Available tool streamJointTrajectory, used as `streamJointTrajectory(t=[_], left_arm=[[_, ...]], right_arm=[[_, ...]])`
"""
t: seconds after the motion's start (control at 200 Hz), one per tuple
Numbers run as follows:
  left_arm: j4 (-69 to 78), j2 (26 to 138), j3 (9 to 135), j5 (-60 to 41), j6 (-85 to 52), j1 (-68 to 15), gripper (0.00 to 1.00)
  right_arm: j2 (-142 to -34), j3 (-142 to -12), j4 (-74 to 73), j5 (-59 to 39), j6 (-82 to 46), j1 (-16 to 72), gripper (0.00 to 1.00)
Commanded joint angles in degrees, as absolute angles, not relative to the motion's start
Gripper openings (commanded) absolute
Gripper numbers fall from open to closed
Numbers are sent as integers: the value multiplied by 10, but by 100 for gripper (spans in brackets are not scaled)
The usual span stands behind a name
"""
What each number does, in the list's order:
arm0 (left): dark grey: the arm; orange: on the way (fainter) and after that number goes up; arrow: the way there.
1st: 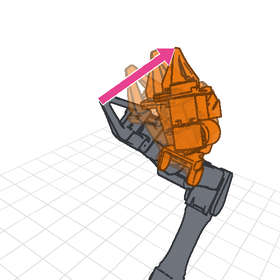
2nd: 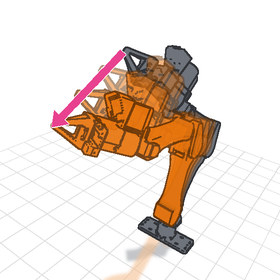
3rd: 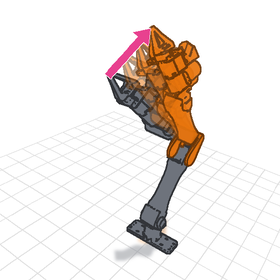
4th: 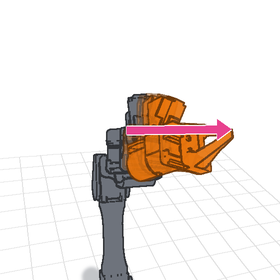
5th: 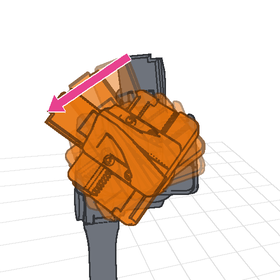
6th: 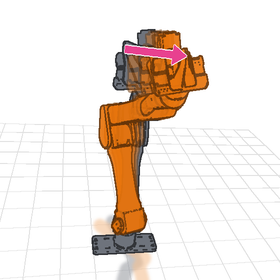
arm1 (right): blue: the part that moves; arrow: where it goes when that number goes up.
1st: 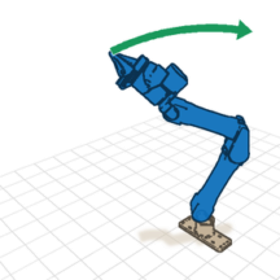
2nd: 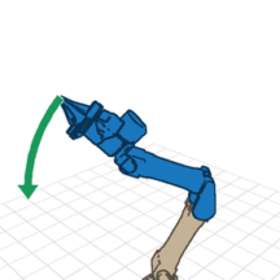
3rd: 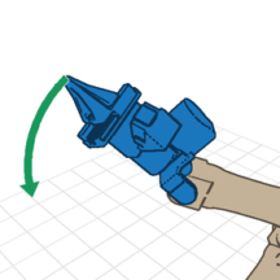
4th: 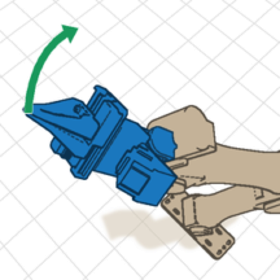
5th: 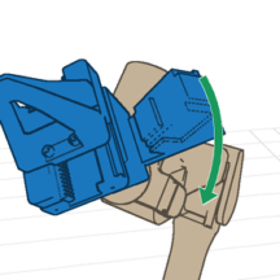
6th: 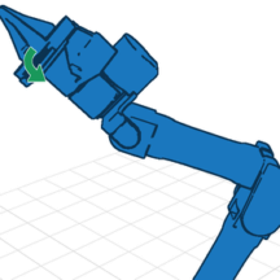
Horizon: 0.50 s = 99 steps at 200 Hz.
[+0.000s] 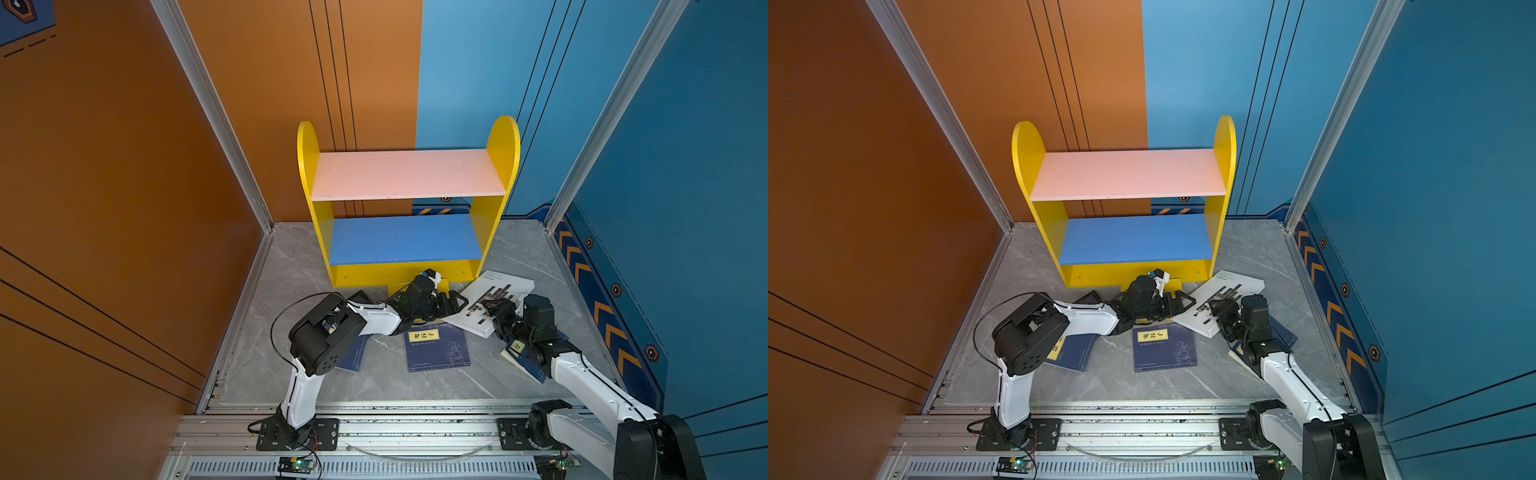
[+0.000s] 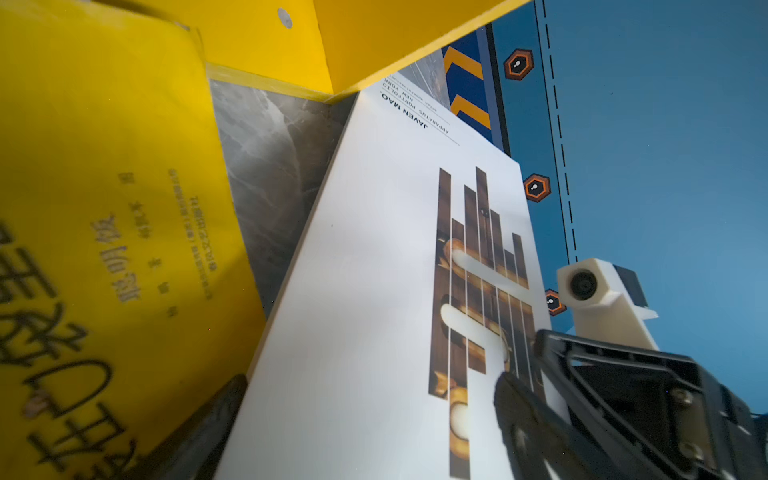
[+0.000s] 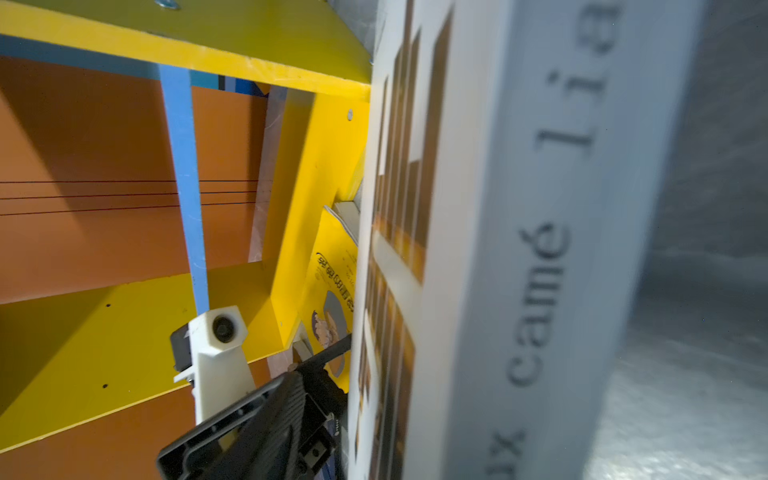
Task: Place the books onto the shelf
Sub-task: 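Grasp the white book's edge with the right gripper while the left grips the other, then lift the white book with both grippers toward the blue shelf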
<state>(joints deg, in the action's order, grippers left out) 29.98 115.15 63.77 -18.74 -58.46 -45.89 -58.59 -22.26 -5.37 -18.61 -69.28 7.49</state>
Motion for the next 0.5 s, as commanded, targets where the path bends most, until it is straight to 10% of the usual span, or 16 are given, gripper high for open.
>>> streamJointTrajectory(t=[0.0,0.491], left_arm=[[312,1118,623,-190,-589,-446,92],[266,1018,560,-168,-574,-426,91]], right_arm=[[-578,-234,1,-163,-690,70,52],[-522,-262,47,-155,-683,62,24]])
